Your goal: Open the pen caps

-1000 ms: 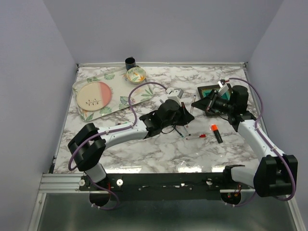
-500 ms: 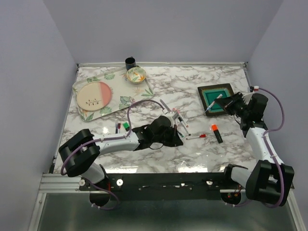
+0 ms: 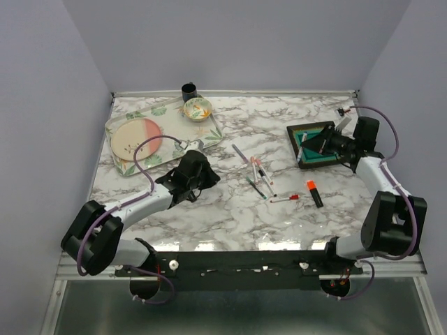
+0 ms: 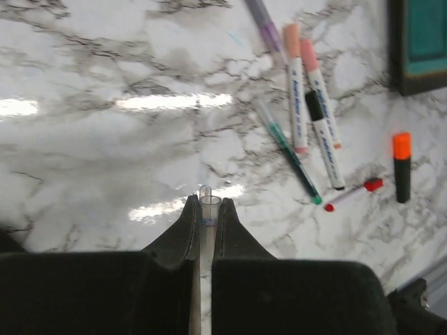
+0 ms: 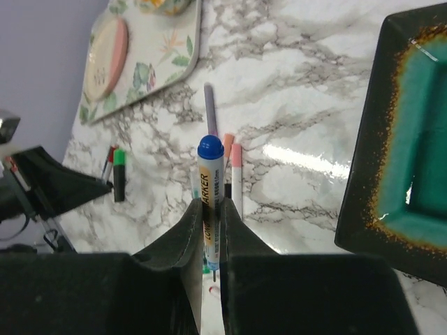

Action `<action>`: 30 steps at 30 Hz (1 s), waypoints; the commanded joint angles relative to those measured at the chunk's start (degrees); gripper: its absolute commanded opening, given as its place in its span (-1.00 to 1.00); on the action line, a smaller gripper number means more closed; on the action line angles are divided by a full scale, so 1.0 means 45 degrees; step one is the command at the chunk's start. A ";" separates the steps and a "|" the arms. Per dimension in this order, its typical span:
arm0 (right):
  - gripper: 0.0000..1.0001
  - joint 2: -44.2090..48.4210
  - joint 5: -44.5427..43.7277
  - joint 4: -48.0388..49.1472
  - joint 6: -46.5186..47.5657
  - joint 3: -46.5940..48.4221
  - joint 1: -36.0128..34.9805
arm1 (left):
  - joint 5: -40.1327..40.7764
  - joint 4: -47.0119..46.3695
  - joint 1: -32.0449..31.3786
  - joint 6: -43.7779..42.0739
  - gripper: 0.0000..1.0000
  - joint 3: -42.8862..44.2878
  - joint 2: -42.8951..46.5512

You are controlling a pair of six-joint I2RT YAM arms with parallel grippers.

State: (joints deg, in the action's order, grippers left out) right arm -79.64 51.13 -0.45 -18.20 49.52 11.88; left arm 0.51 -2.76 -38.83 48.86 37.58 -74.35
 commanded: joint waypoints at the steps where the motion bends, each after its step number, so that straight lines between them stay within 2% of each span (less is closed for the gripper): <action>1: -0.99 -0.0954 0.0846 -0.2690 0.3434 0.1280 -0.0783 | 0.1992 0.1434 0.0893 -0.0991 -1.00 0.0748 -0.1052; 9: -0.99 -0.1911 0.0317 -0.3552 0.3926 0.1984 -0.1780 | 0.3810 0.2216 0.1694 -0.2166 -0.99 0.2487 -0.3340; 17: -0.99 -0.2693 -0.0171 -0.4333 0.4727 0.2609 -0.2093 | 0.4163 0.2684 0.2417 -0.2733 -0.81 0.3873 -0.5624; 20: -0.99 -0.2811 -0.0483 -0.4587 0.4941 0.2804 -0.2327 | 0.4397 0.2782 0.2534 -0.2850 -0.67 0.4050 -0.5900; 23: -0.99 -0.3180 -0.1224 -0.5094 0.5448 0.3291 -0.2620 | 0.4476 0.2802 0.2613 -0.2947 -0.39 0.4128 -0.5959; 24: -0.99 -0.3337 -0.1574 -0.5347 0.5682 0.3835 -0.3239 | 0.4456 0.2821 0.2652 -0.2987 -0.33 0.4148 -0.5920; 26: -0.99 -0.3727 -0.2804 -0.6109 0.6365 0.4500 -0.3712 | 0.4262 0.2841 0.2691 -0.3006 -0.20 0.4168 -0.5901; 30: -0.99 -0.5382 -0.4895 -0.7242 0.7304 0.6356 -0.4766 | 0.3988 0.2900 0.2730 -0.3006 -0.08 0.4129 -0.5784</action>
State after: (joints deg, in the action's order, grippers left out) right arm -97.38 40.77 -25.93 8.32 71.05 -5.48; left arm 17.85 8.49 -27.18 36.21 55.77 -100.09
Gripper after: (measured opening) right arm 0.174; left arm 0.407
